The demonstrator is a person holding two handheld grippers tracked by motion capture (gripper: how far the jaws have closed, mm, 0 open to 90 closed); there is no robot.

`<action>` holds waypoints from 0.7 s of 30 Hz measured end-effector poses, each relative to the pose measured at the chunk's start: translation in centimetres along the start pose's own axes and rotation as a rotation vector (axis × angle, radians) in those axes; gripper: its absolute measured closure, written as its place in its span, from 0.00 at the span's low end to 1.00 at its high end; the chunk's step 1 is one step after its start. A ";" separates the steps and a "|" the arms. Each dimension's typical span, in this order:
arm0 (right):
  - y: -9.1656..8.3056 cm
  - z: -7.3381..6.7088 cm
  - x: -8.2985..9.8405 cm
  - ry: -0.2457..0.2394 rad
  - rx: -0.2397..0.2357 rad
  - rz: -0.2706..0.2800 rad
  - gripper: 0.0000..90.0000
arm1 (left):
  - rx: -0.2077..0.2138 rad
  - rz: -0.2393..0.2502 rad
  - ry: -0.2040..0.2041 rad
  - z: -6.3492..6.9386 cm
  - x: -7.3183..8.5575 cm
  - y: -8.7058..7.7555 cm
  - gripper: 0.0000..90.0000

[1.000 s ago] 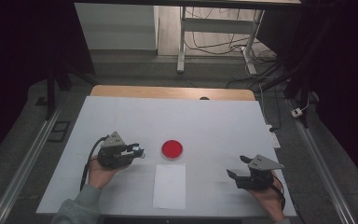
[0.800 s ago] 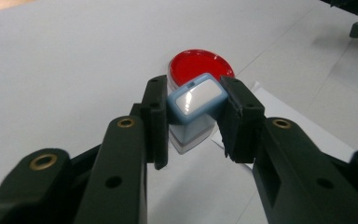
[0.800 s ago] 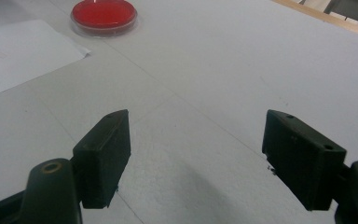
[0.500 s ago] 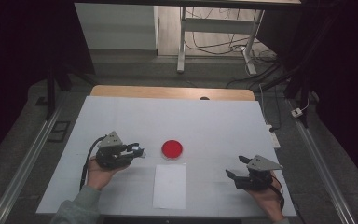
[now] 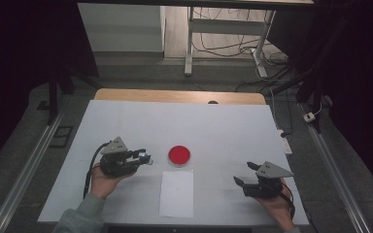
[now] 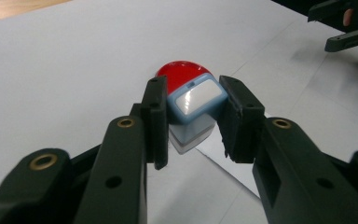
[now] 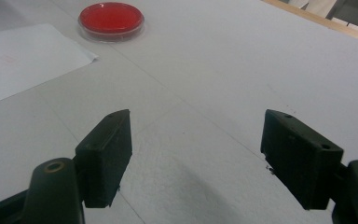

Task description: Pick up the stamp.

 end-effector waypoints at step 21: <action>0.3 -0.5 -0.3 -0.002 -0.005 0.013 0.28 | 0.044 0.038 0.000 0.9 -0.8 -0.6 0.72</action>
Point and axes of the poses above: each handheld gripper's, and its own axes: y roughly forward along the jaws, x roughly out of its underside, z roughly to its right, the point moved 2 cm from there along y, roughly forward along the jaws
